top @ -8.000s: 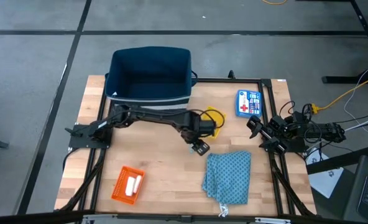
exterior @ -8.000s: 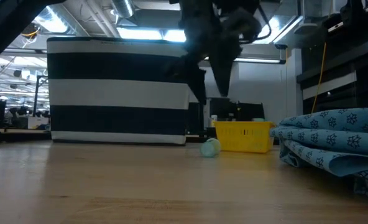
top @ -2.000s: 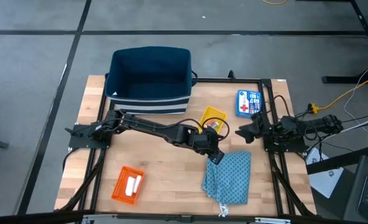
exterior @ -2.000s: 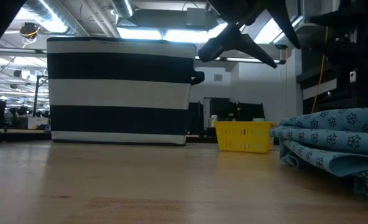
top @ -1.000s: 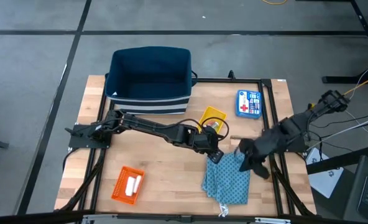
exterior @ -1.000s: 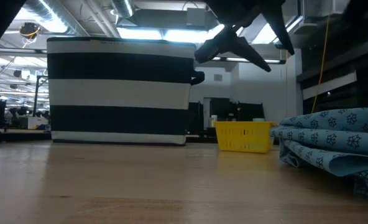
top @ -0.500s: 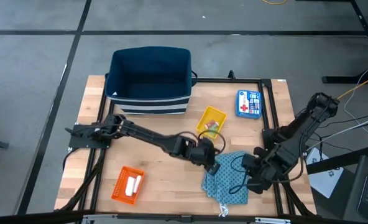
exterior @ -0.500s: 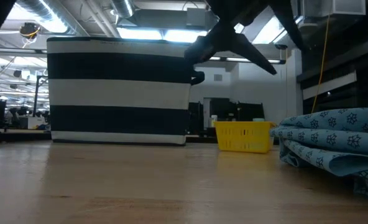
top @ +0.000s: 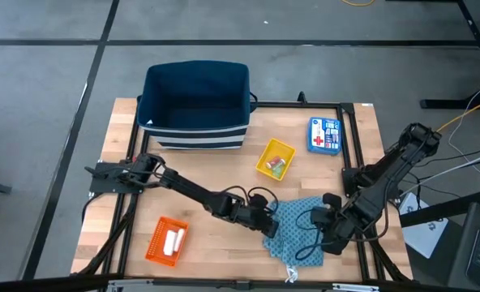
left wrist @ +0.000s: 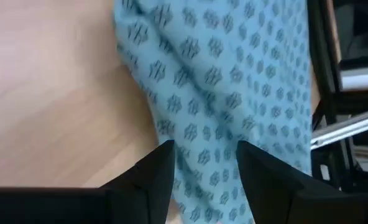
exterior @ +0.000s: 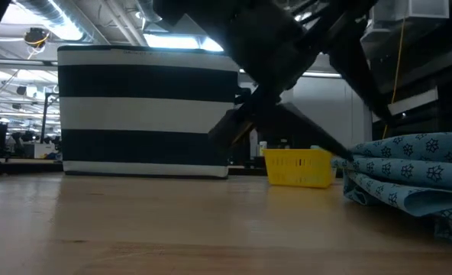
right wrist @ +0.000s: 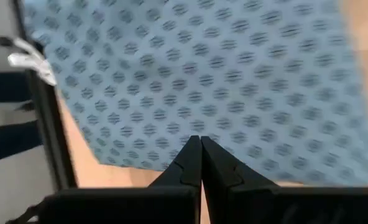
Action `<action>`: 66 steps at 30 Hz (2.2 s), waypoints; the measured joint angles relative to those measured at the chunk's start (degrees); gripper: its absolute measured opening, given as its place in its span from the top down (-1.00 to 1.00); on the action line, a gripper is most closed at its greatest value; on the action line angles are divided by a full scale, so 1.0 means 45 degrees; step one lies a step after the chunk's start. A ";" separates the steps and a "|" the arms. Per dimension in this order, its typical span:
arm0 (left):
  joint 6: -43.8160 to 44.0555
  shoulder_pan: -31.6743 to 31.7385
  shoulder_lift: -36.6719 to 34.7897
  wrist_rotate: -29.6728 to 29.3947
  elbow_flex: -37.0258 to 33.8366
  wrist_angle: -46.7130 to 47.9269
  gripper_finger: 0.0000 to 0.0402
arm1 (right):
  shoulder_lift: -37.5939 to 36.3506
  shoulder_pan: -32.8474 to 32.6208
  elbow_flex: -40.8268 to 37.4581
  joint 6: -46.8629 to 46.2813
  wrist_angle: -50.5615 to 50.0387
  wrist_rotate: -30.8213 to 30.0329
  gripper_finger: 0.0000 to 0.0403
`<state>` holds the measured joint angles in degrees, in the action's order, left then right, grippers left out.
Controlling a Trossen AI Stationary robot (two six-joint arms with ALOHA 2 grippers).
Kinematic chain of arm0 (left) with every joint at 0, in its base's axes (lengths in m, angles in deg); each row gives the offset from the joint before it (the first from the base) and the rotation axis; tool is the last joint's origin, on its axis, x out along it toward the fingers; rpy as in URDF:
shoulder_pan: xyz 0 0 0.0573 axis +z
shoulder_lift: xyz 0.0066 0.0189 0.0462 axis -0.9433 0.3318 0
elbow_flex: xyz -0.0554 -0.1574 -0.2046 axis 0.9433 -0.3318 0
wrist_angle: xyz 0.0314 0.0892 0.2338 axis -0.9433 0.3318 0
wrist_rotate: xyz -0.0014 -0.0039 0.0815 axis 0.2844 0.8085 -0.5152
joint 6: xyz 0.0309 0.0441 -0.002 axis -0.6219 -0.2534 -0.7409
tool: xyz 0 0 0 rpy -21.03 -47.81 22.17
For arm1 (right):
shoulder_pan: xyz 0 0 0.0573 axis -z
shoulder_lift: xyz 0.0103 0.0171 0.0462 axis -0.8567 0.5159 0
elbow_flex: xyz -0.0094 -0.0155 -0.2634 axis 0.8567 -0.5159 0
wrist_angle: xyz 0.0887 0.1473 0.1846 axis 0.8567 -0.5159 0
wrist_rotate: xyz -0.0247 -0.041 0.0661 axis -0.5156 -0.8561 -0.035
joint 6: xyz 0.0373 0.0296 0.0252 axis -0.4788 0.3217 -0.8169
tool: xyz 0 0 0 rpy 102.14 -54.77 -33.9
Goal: Pick & place medical supplies in basket/bin
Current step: Put the blue gown in the blue bin
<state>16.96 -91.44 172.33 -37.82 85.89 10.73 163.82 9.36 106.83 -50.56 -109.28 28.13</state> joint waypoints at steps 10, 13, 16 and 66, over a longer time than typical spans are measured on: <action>0.1128 -0.0043 0.0000 -0.0040 0.0008 0.0293 -0.03 | 0.0000 -0.0029 -0.2359 0.0263 0.3399 0.1332 1.00; 0.1243 -0.0048 0.0000 -0.0070 0.0010 0.0980 -0.13 | 0.0000 0.0000 -0.2540 0.0433 0.3589 0.1337 1.00; 0.1253 -0.0026 0.0006 0.0160 0.0010 0.1672 -0.18 | 0.0000 0.0005 -0.2769 0.0598 0.4046 0.1336 1.00; 0.1945 0.0232 0.2584 -0.0079 0.0000 -0.7793 -0.19 | -0.0005 0.0729 -0.3647 0.1067 0.6087 0.2152 1.00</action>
<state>25.72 -90.40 183.95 -38.18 85.89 -24.34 163.79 12.64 90.41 -45.75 -81.88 37.81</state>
